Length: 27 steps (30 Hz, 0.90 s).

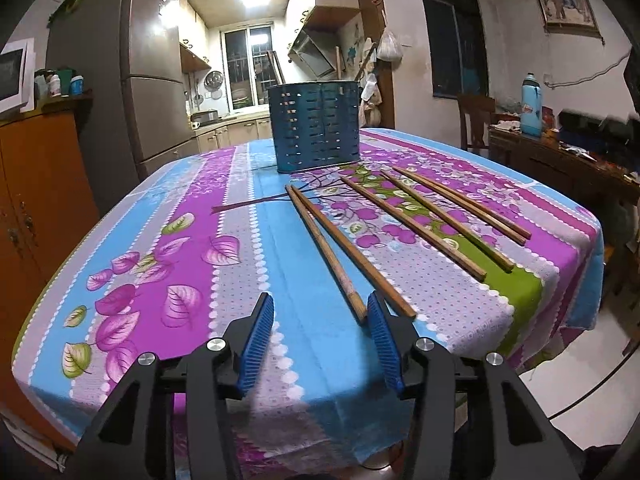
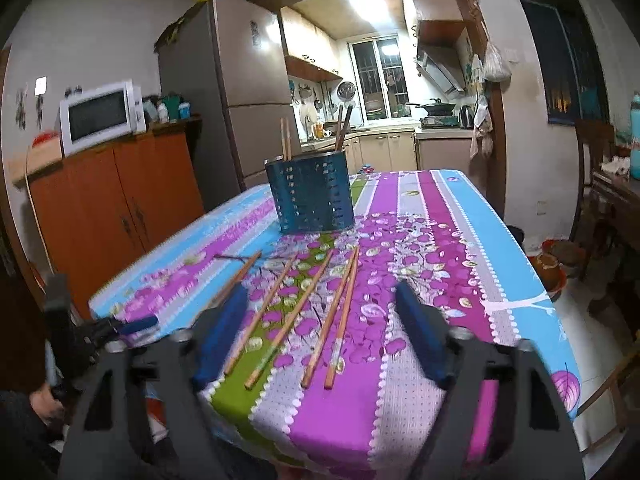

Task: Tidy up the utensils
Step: 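Withdraw both tools back toward the remaining chopsticks on the cloth, then grasp a chopstick with the left tool while the right tool grasps another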

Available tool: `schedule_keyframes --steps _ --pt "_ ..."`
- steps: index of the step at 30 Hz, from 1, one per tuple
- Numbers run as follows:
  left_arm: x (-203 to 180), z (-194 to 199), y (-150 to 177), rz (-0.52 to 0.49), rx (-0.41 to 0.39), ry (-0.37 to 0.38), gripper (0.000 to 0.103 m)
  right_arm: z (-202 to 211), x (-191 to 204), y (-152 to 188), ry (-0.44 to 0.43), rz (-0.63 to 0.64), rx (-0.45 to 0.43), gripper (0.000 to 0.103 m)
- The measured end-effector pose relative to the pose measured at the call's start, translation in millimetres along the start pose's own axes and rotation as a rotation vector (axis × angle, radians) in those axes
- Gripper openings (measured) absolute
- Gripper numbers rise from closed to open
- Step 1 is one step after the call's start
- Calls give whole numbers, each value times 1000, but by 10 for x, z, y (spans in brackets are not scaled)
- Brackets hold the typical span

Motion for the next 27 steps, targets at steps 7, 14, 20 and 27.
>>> schedule_keyframes --steps 7,14,20,27 --pt "-77 -22 35 -1 -29 -2 46 -223 320 501 -44 53 100 30" --pt "-26 -35 40 -1 -44 -19 34 -472 644 805 -55 89 147 27" --pt "-45 -60 30 -13 -68 -32 28 -568 713 837 36 115 113 22" --pt "-19 -99 17 2 -103 -40 28 -617 671 810 113 109 87 22"
Point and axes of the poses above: each gripper's, at about its wrist camera, not at the fingertips, and z roughly against the way its jaws point, x to its left, y to its underside, the point moved 9 cm from there along -z, roughly the way its jaws point, and after that the axes turned 2 degrees about x, right-handed, at the moved point
